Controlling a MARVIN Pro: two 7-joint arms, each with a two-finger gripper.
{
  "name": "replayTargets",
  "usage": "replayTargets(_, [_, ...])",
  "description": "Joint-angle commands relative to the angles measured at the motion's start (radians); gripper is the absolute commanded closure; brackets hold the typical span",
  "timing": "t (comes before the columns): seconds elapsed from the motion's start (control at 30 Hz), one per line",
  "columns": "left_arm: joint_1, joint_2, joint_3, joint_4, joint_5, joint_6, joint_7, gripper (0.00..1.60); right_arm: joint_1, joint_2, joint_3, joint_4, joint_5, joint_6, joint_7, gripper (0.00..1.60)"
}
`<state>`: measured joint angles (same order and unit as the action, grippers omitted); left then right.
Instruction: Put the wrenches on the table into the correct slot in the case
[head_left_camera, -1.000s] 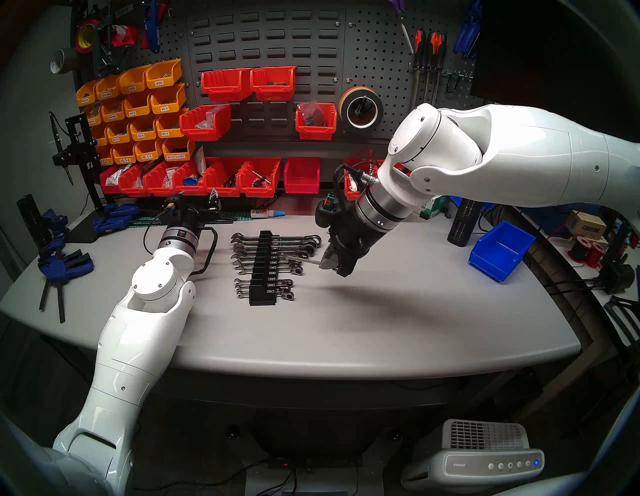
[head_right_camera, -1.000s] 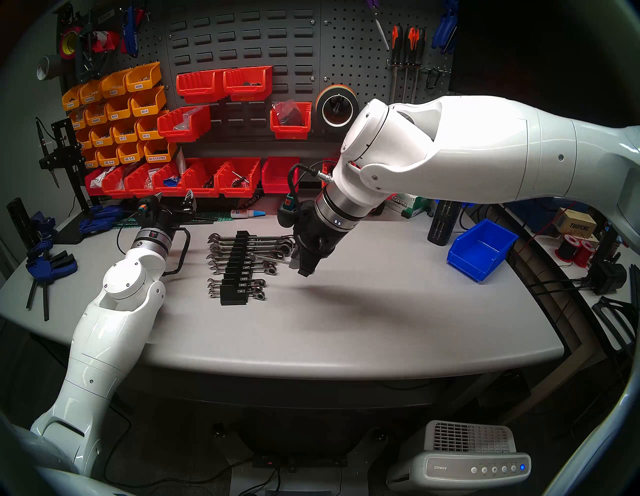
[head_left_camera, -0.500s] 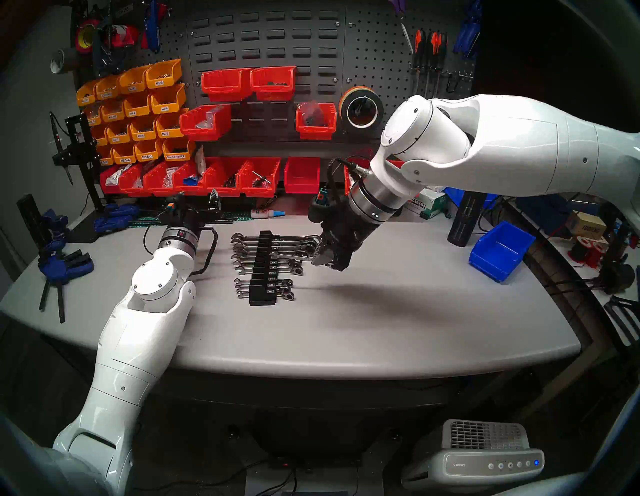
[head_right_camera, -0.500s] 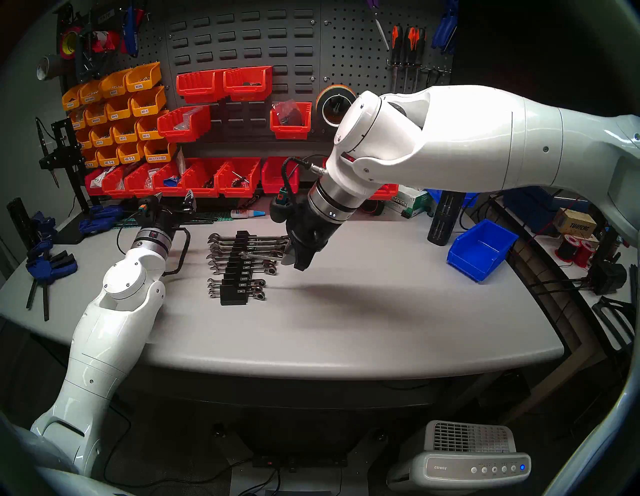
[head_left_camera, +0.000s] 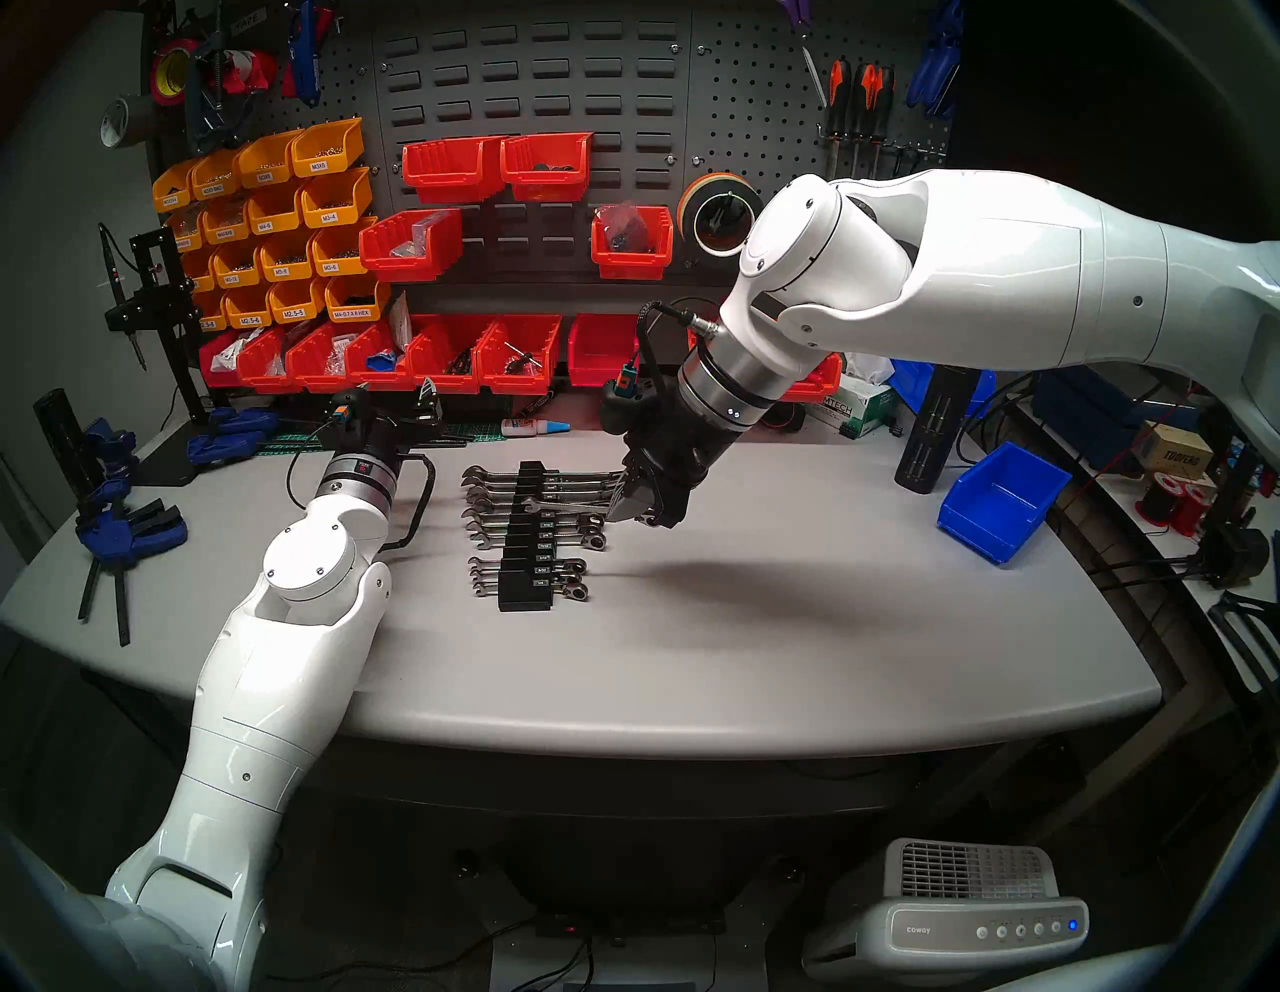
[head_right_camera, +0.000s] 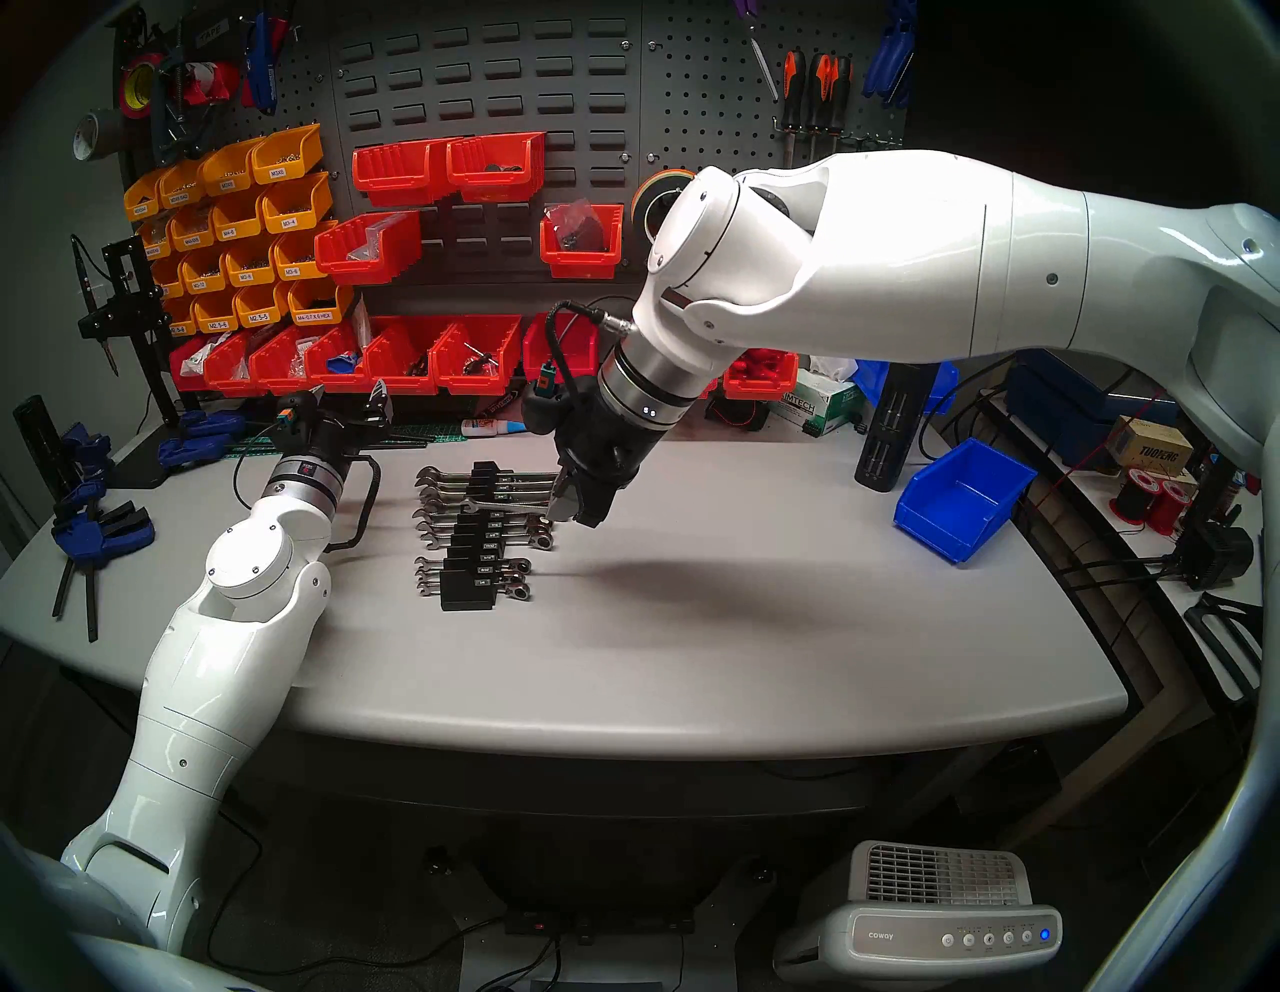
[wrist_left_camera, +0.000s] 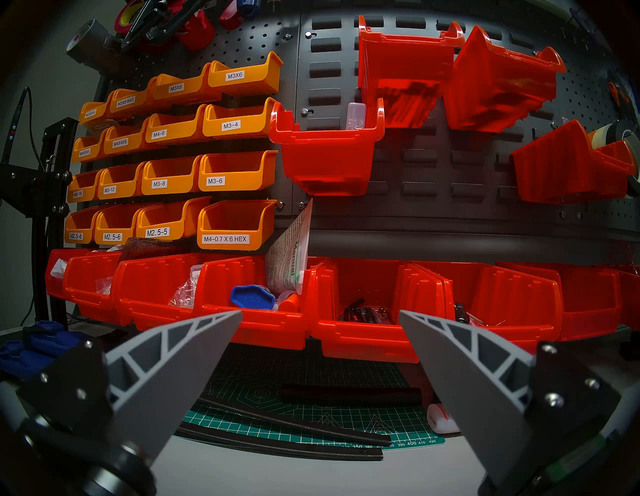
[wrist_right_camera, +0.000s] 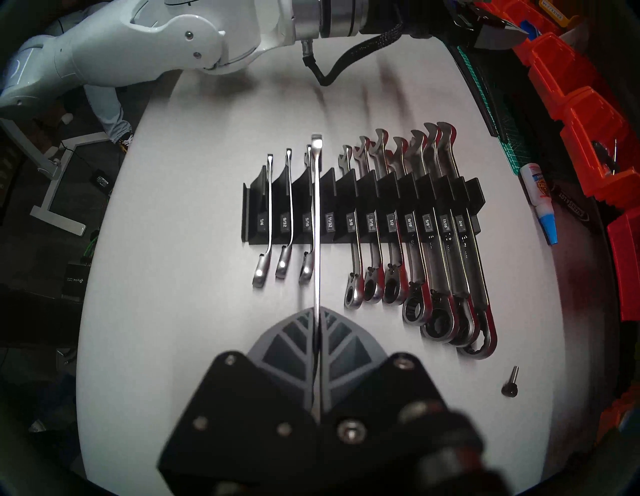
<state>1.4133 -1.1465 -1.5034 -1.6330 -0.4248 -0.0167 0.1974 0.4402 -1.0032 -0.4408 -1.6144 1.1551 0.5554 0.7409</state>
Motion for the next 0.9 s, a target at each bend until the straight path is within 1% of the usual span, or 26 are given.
replayTargets(0.0, [-0.027, 0.001, -0.009, -0.030, 0.000, -0.012, 0.000, 0.00, 0.008, -0.045, 0.030, 0.056, -0.007, -0.044, 0.030, 1.60])
replayTargets(0.33, [-0.027, 0.001, -0.009, -0.030, 0.000, -0.012, 0.000, 0.00, -0.009, -0.083, 0.020, 0.111, -0.022, -0.082, 0.081, 1.60])
replayTargets(0.63, [-0.027, 0.001, -0.009, -0.030, 0.000, -0.012, 0.000, 0.00, -0.024, -0.126, 0.018, 0.172, -0.035, -0.104, 0.099, 1.60])
replayTargets(0.87, [-0.027, 0.001, -0.009, -0.030, 0.000, -0.012, 0.000, 0.00, -0.042, -0.169, 0.026, 0.218, -0.029, -0.113, 0.106, 1.60])
